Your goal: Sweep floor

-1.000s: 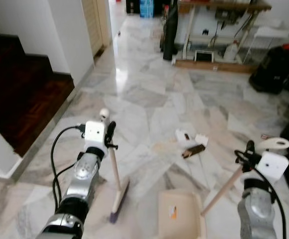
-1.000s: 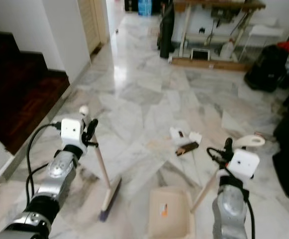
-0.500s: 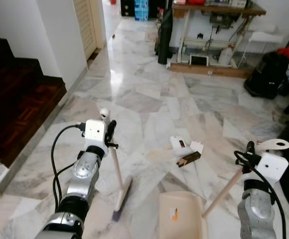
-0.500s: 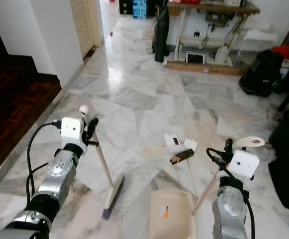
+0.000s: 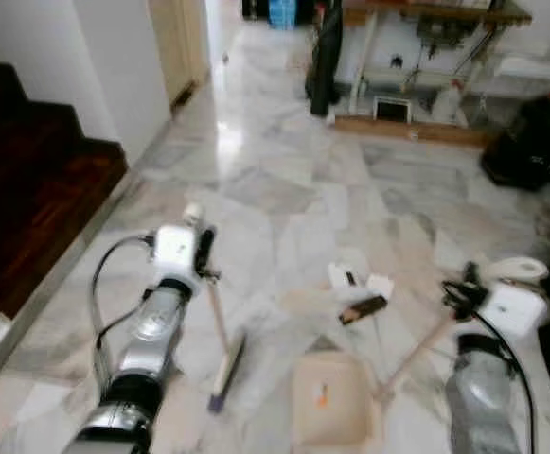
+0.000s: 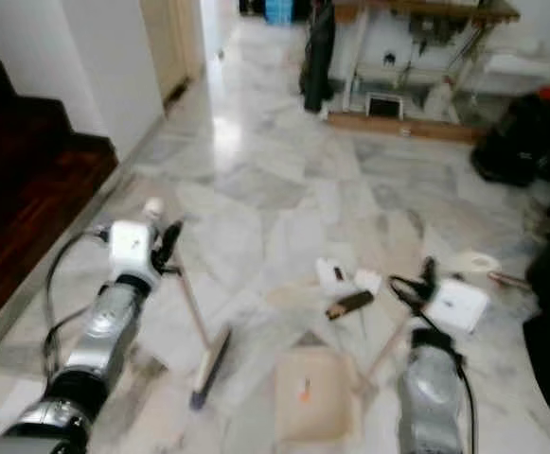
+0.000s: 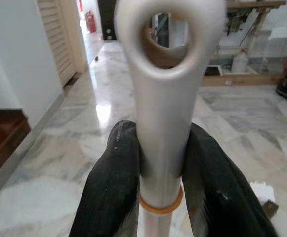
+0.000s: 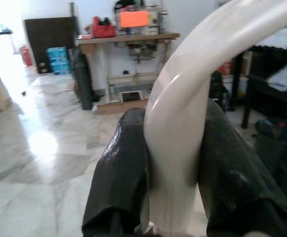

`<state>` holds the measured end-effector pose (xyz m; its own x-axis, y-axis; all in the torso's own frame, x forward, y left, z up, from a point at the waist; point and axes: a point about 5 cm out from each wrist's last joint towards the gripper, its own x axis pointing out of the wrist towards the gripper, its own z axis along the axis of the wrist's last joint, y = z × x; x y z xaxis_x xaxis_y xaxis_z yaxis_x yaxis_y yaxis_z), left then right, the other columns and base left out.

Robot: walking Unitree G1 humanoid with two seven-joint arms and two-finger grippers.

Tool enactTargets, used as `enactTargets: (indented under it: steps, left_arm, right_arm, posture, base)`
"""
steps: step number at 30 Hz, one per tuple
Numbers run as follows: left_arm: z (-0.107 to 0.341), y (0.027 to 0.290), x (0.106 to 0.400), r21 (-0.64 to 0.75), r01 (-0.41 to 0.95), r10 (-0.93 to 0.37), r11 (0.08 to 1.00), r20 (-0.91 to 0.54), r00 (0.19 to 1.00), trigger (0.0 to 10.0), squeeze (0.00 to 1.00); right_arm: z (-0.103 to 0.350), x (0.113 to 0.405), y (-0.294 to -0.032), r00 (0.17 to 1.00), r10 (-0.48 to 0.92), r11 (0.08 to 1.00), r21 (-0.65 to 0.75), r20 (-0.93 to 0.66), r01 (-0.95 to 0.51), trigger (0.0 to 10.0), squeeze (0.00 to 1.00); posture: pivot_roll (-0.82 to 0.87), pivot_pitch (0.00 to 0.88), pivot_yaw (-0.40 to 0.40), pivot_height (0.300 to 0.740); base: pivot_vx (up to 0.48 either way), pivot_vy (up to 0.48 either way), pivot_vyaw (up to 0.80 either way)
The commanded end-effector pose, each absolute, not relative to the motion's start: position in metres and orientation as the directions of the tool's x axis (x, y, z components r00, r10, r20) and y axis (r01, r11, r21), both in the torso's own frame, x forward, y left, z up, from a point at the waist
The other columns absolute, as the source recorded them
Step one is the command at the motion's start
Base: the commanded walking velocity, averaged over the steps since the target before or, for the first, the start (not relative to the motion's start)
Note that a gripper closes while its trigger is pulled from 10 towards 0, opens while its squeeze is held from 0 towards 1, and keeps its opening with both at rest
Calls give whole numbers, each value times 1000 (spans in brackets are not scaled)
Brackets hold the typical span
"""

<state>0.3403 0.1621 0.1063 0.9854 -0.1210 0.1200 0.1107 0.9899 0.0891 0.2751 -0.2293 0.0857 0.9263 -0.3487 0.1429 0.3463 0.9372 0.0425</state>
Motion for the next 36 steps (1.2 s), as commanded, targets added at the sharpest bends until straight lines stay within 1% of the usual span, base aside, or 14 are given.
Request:
enactTargets:
  steps: [1, 13, 30, 36]
  left_arm:
    - [120, 152, 346, 96, 131, -146, 987, 178, 973, 10000, 0]
    - [121, 152, 344, 93, 130, -145, 987, 180, 973, 10000, 0]
    - [121, 151, 344, 93, 136, -151, 986, 179, 972, 10000, 0]
    - [121, 150, 344, 91, 138, -152, 986, 179, 972, 10000, 0]
  right_arm:
    - [93, 273, -240, 912, -368, 928, 19, 178, 371, 10000, 0]
    - [94, 272, -238, 910, -373, 927, 36, 179, 373, 10000, 0]
    - [94, 272, -239, 907, -385, 923, 49, 170, 383, 10000, 0]
    - [94, 272, -239, 905, -388, 921, 50, 173, 386, 10000, 0]
  posture:
    - [73, 51, -15, 740]
    - [74, 75, -9, 740]
    - [75, 80, -6, 740]
    - [75, 80, -6, 740]
  base:
    - [296, 0, 0]
    - [298, 0, 0]
    - [297, 0, 0]
    - [297, 0, -758]
